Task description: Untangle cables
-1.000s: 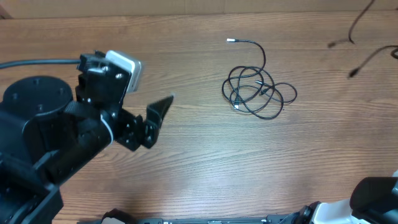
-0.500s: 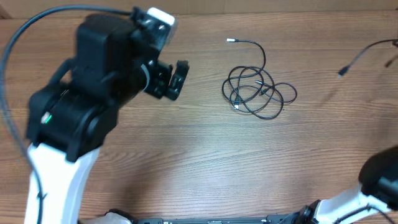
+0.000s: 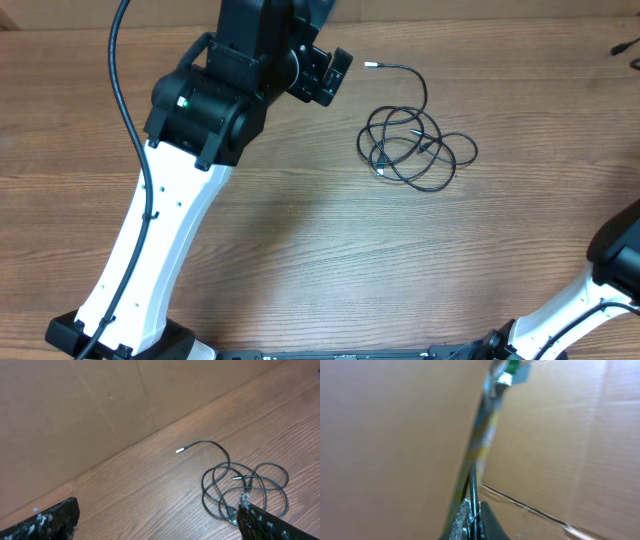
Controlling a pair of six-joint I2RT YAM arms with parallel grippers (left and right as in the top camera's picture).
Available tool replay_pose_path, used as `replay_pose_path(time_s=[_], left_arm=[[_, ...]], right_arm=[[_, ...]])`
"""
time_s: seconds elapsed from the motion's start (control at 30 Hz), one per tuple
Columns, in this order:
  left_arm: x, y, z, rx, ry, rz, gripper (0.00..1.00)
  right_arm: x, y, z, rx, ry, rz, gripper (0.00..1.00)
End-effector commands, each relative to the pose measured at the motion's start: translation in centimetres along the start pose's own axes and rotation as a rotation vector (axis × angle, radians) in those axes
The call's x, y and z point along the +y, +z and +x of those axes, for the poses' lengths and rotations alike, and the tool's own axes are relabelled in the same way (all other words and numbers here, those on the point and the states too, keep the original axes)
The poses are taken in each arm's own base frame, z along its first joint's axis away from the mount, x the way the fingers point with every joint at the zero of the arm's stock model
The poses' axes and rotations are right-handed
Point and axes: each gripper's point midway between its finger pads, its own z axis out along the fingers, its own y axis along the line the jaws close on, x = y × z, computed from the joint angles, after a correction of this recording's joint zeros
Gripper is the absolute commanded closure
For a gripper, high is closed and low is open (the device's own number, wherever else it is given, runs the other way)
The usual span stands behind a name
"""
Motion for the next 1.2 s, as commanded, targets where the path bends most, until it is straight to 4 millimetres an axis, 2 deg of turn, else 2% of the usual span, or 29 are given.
replay_pose_path(time_s=[0.0, 0.07, 0.23, 0.3, 0.33, 0.43, 0.57, 0.63, 0.77, 0.87, 0.9, 0.93, 0.97, 1.0, 1.1, 1.17], left_arm=[[1.0, -1.0, -0.6, -0.022, -0.005, -0.057, 0.0], [1.0, -1.0, -0.8, -0.029, -0.014, -0.059, 0.0], [1.2, -1.1, -2.0, -0.08, -0.043, -0.067, 0.0], [1.2, -1.1, -2.5, -0.101, -0.061, -0.065, 0.0], [1.2, -1.2, -2.7, -0.106, -0.061, -0.062, 0.0], [1.0, -1.1, -2.4, -0.097, -0.058, -0.058, 0.0], [0.6, -1.1, -2.1, -0.082, -0.052, -0.051, 0.0], [0.6, -1.1, -1.8, -0.071, -0.048, -0.05, 0.0], [0.5, -1.0, -1.4, -0.052, -0.046, -0.048, 0.0], [0.5, -1.0, -0.9, -0.033, -0.043, -0.047, 0.0], [0.4, -1.0, -0.8, -0.027, -0.04, -0.046, 0.0], [0.4, -1.0, -0.6, -0.02, -0.032, -0.045, 0.0], [0.4, -1.0, -0.4, -0.012, -0.021, -0.045, 0.0], [0.4, -1.0, -0.2, -0.005, -0.011, -0.044, 0.0], [0.4, -1.0, 0.0, 0.005, -0.005, -0.044, 0.0], [0.4, -1.0, 0.0, 0.005, -0.005, -0.047, 0.0]], right_arm=[[-3.9, 0.0, 5.6, 0.099, -0.022, 0.132, 0.96], [-4.9, -0.3, 9.1, 0.158, 0.017, 0.145, 0.96], [-6.7, -2.5, 20.5, 0.381, 0.099, 0.177, 0.96], [-6.1, -4.0, 24.9, 0.495, 0.144, 0.141, 0.96], [-4.9, -5.3, 28.1, 0.581, 0.204, 0.093, 0.96], [-2.9, -7.1, 31.3, 0.684, 0.313, 0.02, 0.96], [-0.5, -9.0, 33.1, 0.791, 0.412, -0.064, 0.96], [1.5, -9.8, 33.5, 0.836, 0.444, -0.129, 0.96], [5.3, -10.1, 32.8, 0.851, 0.48, -0.239, 0.96], [6.9, -9.7, 32.2, 0.836, 0.464, -0.241, 0.96], [7.1, -9.5, 32.2, 0.833, 0.459, -0.237, 0.93], [7.3, -9.4, 32.1, 0.829, 0.453, -0.231, 0.8], [7.4, -9.3, 32.0, 0.823, 0.446, -0.222, 0.25], [7.7, -9.1, 31.7, 0.812, 0.445, -0.227, 0.0], [9.0, -8.9, 30.3, 0.788, 0.476, -0.31, 0.0], [10.8, -8.8, 27.3, 0.745, 0.531, -0.459, 0.0]])
